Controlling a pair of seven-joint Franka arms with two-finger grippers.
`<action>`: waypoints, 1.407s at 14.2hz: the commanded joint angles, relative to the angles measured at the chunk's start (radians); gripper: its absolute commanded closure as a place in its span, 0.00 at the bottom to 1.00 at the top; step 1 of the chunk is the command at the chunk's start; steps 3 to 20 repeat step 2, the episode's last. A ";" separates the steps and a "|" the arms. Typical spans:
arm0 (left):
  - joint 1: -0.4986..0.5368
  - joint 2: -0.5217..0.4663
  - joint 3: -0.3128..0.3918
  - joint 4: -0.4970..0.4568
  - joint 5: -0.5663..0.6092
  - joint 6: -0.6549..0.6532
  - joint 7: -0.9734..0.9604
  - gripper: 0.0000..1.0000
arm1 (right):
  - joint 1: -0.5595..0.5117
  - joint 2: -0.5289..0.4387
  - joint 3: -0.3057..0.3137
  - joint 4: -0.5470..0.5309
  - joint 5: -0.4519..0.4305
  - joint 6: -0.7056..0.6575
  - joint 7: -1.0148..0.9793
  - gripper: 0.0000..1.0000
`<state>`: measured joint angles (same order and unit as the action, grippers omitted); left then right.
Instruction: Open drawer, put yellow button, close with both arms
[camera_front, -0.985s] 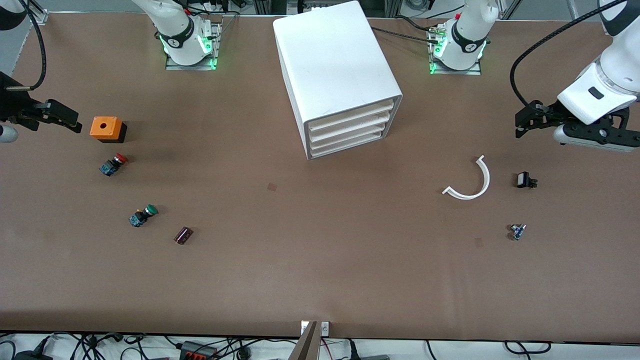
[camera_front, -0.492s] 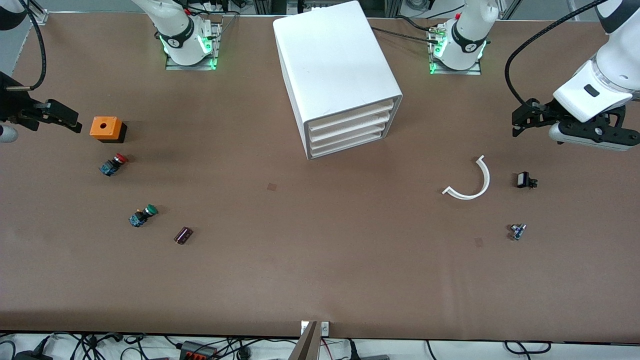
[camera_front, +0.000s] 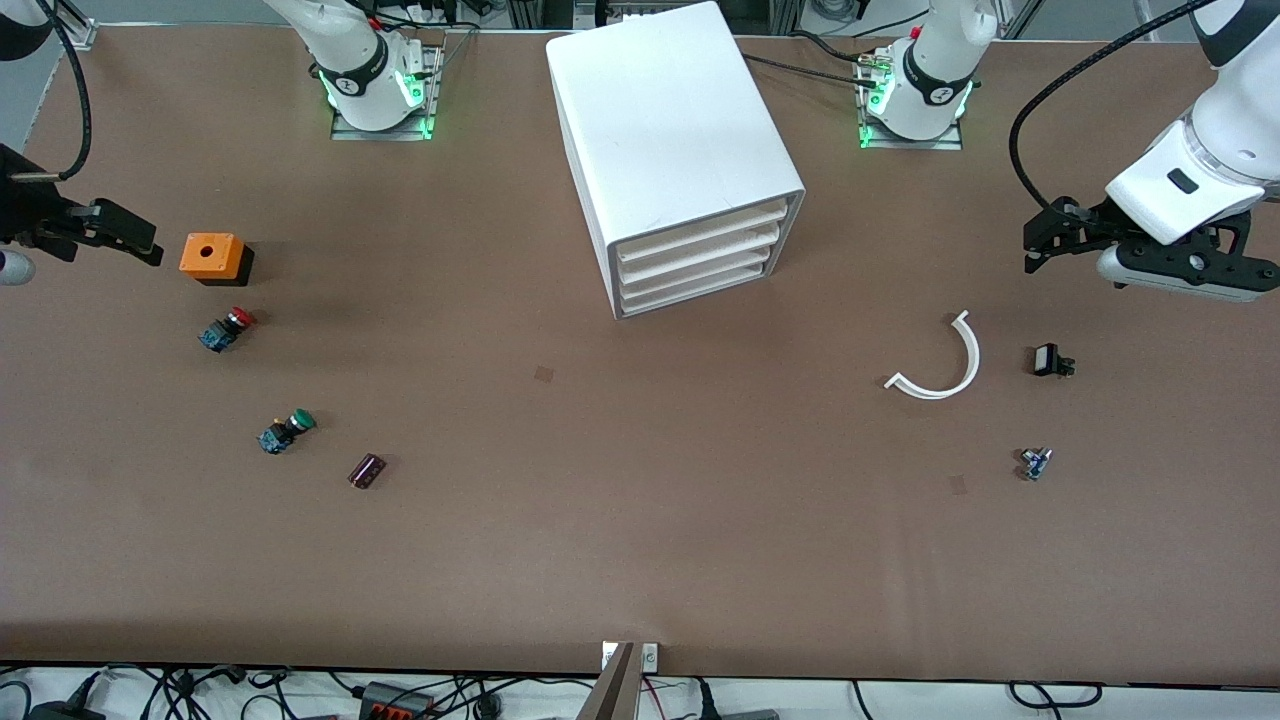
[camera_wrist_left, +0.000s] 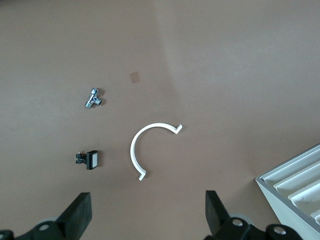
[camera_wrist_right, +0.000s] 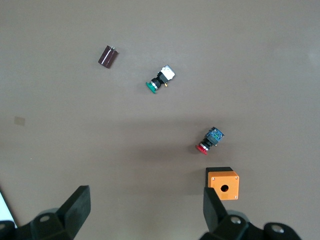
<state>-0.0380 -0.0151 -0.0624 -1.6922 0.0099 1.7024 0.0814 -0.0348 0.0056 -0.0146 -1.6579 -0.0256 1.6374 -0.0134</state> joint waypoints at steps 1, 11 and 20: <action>0.003 0.003 -0.004 0.023 -0.021 -0.024 -0.003 0.00 | -0.007 -0.016 0.001 -0.013 0.001 -0.002 -0.019 0.00; 0.003 0.003 -0.004 0.023 -0.021 -0.024 -0.003 0.00 | -0.007 -0.016 0.001 -0.013 0.001 -0.002 -0.019 0.00; 0.003 0.003 -0.004 0.023 -0.021 -0.024 -0.003 0.00 | -0.007 -0.016 0.001 -0.013 0.001 -0.002 -0.019 0.00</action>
